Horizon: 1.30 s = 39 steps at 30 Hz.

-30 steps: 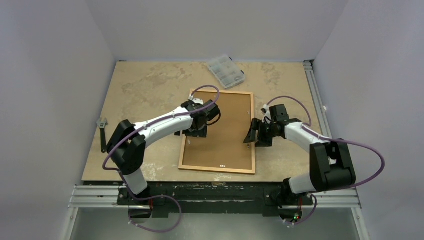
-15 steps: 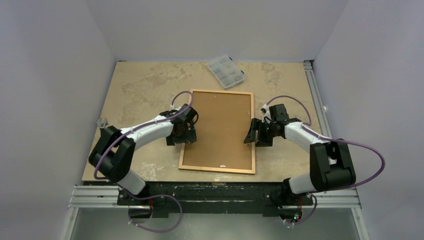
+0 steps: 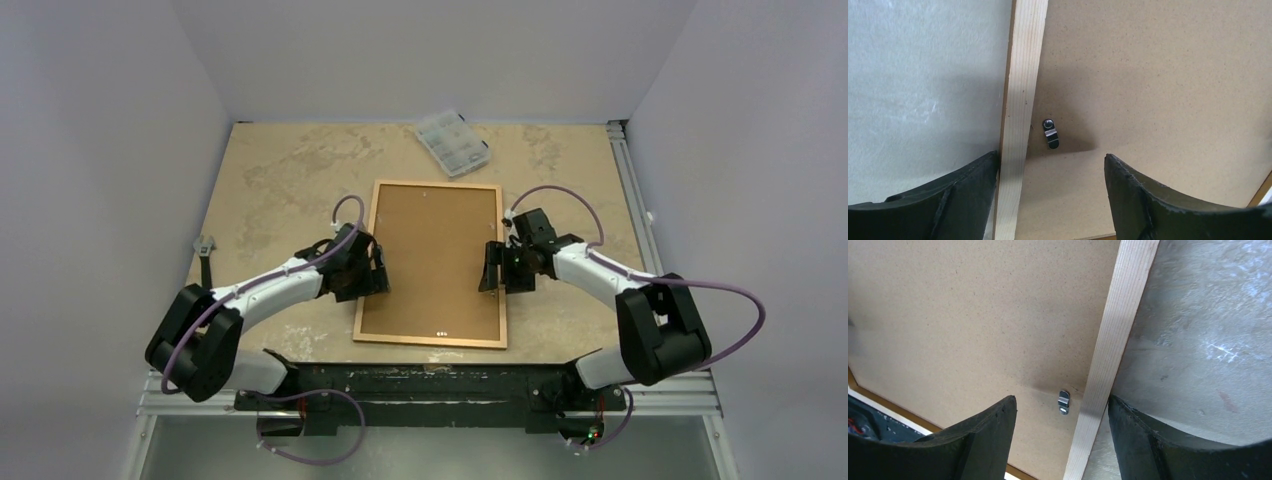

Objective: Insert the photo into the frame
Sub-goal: Move the photo frame to the center of the board.

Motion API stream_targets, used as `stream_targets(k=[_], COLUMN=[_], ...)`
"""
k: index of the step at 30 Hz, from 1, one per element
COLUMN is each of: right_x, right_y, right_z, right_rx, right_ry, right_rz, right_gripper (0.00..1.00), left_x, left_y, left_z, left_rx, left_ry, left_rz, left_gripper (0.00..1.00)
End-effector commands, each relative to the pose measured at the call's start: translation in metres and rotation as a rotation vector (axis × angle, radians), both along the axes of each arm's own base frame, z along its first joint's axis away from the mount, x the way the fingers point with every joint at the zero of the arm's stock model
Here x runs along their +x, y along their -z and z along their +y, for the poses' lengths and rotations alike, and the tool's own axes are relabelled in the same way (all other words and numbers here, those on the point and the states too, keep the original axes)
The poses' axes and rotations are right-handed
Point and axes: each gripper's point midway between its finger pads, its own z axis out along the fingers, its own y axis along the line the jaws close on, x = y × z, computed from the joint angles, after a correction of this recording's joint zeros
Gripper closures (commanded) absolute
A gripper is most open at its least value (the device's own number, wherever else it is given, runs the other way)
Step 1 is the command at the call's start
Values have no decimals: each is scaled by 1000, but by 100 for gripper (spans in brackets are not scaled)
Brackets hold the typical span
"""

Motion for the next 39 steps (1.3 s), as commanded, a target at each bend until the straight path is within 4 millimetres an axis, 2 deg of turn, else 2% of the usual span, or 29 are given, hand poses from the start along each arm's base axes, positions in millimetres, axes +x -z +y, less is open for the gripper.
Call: stream_targets(k=[1, 5, 12, 16, 23, 28, 33, 39], right_x=[-20, -32, -38, -40, -49, -55, -49, -26], right_y=[3, 5, 4, 0, -4, -4, -4, -8], right_z=[17, 29, 33, 30, 29, 26, 19, 6], right_rx=[5, -8, -52, -77, -86, -112, -202, -335], right_ry=[-38, -66, -80, -83, -100, -101, -96, -64], right_rz=[44, 54, 40, 25, 22, 13, -31, -95], right_gripper=[35, 35, 34, 33, 33, 33, 33, 34], left_x=[-32, -46, -65, -58, -33, -31, -39, -46], left_y=[-1, -8, 4, -4, -46, -56, -65, -65], left_z=[-10, -8, 10, 23, 16, 26, 39, 50], left_rx=[-88, -80, -21, 56, 45, 56, 52, 39], left_ry=[25, 22, -17, -44, -46, -124, -156, -179], left_rz=[79, 73, 115, 95, 25, 30, -21, -66], left_gripper=[26, 27, 25, 20, 17, 16, 16, 16])
